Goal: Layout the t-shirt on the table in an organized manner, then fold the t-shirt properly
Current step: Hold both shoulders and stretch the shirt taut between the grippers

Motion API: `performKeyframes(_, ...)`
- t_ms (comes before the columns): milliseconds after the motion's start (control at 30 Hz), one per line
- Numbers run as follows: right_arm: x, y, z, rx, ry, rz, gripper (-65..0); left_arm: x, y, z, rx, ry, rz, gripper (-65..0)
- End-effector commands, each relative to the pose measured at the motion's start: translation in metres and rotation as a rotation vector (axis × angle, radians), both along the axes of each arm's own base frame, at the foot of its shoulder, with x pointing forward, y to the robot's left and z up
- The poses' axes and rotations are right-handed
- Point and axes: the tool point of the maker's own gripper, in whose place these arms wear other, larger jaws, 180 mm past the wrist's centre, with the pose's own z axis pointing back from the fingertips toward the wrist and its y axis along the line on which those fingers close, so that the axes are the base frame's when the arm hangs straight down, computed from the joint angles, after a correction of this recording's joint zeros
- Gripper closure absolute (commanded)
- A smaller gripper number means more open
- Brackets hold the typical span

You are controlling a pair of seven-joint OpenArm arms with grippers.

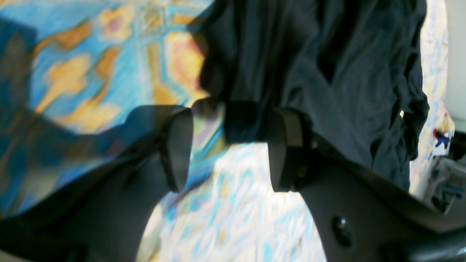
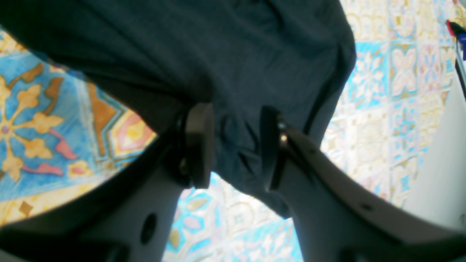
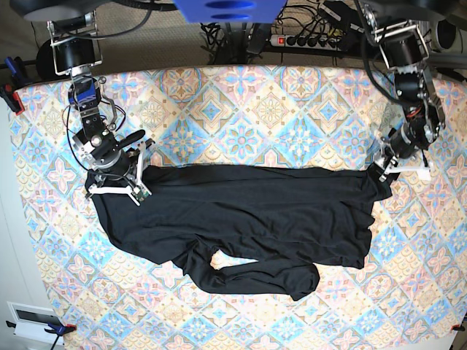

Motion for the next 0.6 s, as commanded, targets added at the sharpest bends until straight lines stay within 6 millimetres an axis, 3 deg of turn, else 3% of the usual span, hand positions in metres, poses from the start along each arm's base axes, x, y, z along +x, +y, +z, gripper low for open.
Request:
performKeyframes(0, 0.01, -0.005, 0.016, -0.006, -0.05, -0.002, -20.7, 0.007, 0.001, 0.003, -0.003, -0.001, 0.0, -32.0)
performKeyframes(267, 0.011, -0.002, 0.023, -0.003, -0.07, 0.005, -20.7, 0.029, -0.022, -0.013, -0.04, 0.029, 0.004, -32.0)
performKeyframes(400, 0.012, -0.001, 0.028, -0.001, -0.084, 0.009, -20.7, 0.04, -0.032, -0.01, -0.056, 0.016, -0.001, -30.9)
performKeyframes(467, 0.005, -0.007, 0.023, -0.008, -0.064, -0.011, -20.7, 0.044, -0.033, -0.006, -0.058, 0.005, -0.002, -26.3)
performKeyframes(567, -0.002, -0.035, 0.027, -0.013, -0.064, -0.096, -20.7, 0.049, -0.03, -0.002, -0.052, -0.014, 0.005, -14.4)
